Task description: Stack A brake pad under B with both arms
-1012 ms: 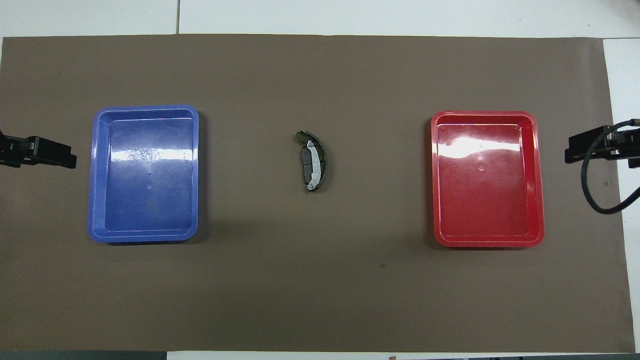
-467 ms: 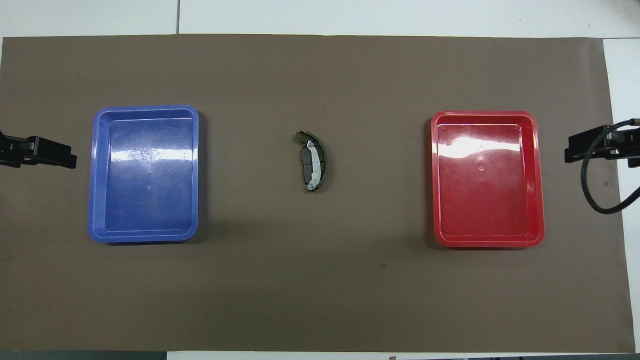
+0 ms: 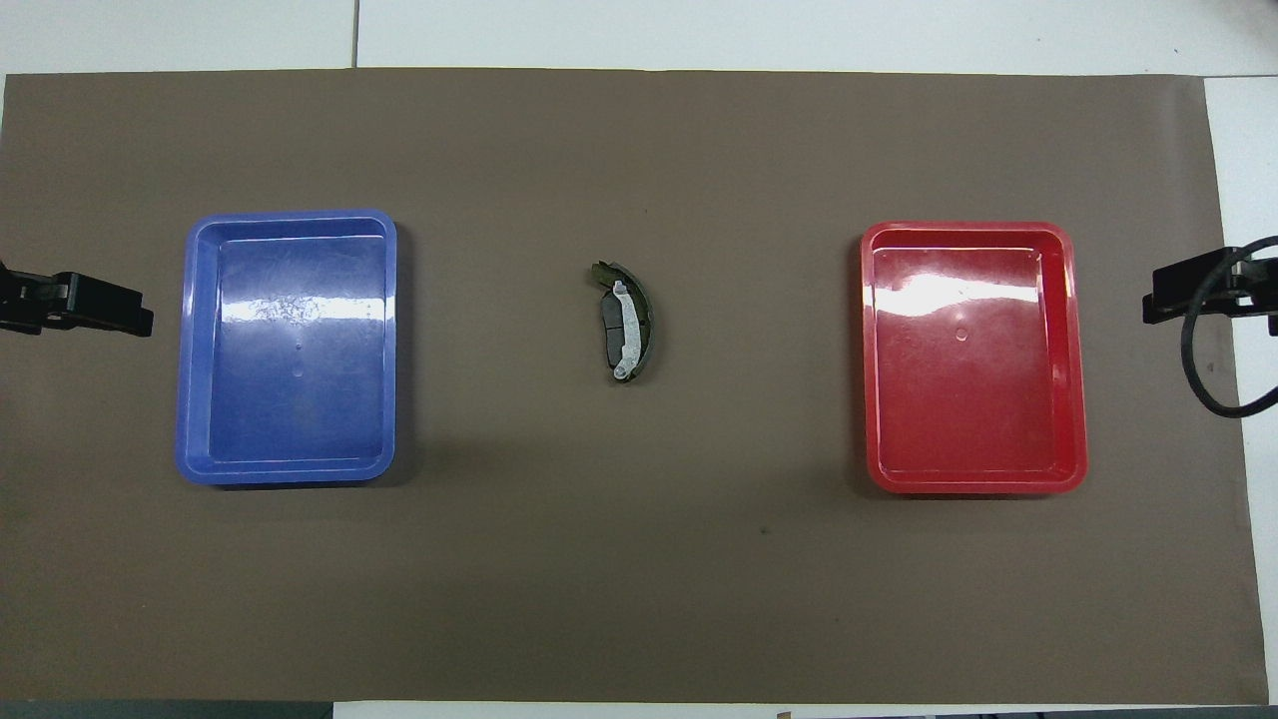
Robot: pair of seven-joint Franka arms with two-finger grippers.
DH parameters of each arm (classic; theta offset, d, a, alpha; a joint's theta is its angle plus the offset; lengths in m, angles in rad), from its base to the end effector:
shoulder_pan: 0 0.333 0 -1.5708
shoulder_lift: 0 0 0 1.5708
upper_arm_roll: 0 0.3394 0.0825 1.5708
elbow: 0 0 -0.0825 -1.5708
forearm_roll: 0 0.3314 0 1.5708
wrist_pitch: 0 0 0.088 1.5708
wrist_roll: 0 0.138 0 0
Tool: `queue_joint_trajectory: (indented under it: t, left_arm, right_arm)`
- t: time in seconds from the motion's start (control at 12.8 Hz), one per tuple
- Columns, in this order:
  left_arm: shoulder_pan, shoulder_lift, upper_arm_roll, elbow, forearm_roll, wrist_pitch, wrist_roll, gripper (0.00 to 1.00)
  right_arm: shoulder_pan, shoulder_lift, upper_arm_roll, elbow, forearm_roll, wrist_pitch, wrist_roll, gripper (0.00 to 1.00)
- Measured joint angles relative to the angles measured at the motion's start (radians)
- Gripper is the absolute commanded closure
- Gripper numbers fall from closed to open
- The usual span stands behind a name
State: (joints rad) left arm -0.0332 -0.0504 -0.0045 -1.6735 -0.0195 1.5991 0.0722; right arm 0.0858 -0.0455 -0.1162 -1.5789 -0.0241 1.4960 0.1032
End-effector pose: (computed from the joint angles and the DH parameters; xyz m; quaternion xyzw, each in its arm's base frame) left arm 0.4848 -0.0210 0.6011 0.9984 -0.0545 -0.0118 0.0098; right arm 0.4776 -0.0195 0.6293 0.9975 -0.0673 -0.0185 0.0101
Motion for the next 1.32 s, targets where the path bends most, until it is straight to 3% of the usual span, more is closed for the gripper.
queue_joint_trajectory:
  t: [1.32]
  left_arm:
    - [0.0, 0.0, 0.0, 0.0, 0.0, 0.0, 0.0, 0.02]
  right_arm:
    - [-0.007, 0.0, 0.037, 0.0, -0.001, 0.015, -0.049, 0.0]
